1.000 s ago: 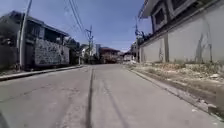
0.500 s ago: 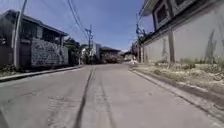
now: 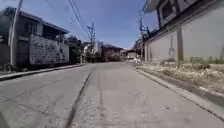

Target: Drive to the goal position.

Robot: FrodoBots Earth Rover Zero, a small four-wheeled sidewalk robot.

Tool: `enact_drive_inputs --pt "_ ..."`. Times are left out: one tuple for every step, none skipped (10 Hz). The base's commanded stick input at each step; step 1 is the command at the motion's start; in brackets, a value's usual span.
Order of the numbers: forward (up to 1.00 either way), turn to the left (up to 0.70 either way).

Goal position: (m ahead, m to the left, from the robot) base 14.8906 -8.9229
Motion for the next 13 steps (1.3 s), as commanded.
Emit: enact_drive_inputs --pt "1.00 0.00" --pt "1.00 0.00" --pt "1.00 0.00" --pt "1.00 0.00" --pt "1.00 0.00" --pt "1.00 0.00" --pt "1.00 0.00" --pt "1.00 0.00" --pt "1.00 0.00" --pt "1.00 0.00" --pt "1.00 0.00" --pt "1.00 0.00" --pt "1.00 0.00"
